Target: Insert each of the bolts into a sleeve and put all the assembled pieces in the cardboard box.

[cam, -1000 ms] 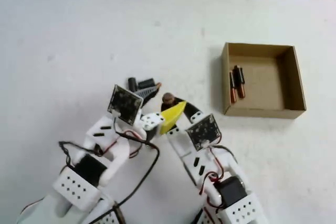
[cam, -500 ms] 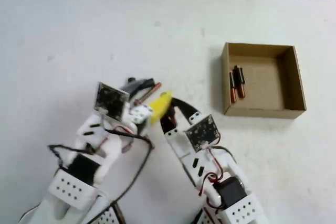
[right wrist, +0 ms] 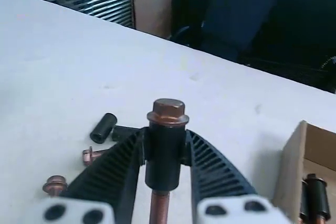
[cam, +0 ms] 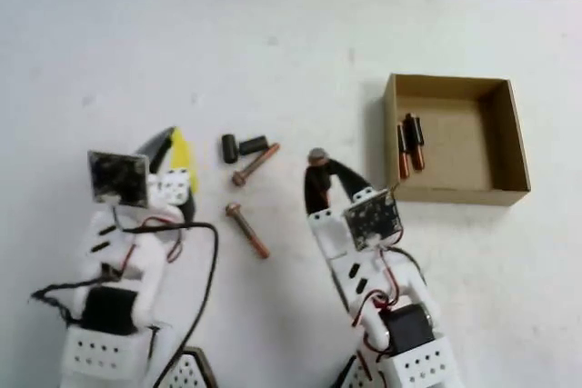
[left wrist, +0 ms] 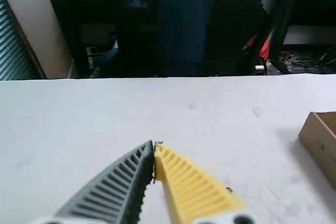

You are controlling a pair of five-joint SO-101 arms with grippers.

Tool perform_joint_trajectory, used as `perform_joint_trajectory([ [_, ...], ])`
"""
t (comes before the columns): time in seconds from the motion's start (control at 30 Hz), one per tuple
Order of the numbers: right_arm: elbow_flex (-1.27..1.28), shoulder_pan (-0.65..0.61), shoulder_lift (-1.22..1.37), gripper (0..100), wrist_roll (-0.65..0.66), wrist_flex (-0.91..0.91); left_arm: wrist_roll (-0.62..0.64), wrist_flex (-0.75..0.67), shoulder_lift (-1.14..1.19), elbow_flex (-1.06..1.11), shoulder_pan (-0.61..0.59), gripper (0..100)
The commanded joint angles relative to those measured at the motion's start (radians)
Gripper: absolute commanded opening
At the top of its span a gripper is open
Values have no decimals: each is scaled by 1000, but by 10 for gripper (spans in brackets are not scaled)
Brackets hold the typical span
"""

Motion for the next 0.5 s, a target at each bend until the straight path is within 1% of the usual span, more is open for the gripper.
perform_joint_trajectory([
  [0.0, -95, 91, -12, 17, 12, 48, -5, 38, -107, 28, -73, 42],
  [0.13, -229, 171, -10, 17, 14, 197, -5, 38, -259, 150, -162, 42],
  [0.2, -285, 191, -10, 17, 14, 254, -6, 38, -317, 198, -199, 42],
  [0.27, -345, 213, -8, 17, 14, 303, -28, 38, -311, 215, -226, 42],
  [0.37, -439, 257, -8, 17, 17, 369, -101, 38, -300, 239, -255, 42],
  [0.47, -516, 295, -4, 17, 69, 415, -115, 38, -300, 270, -262, 42],
])
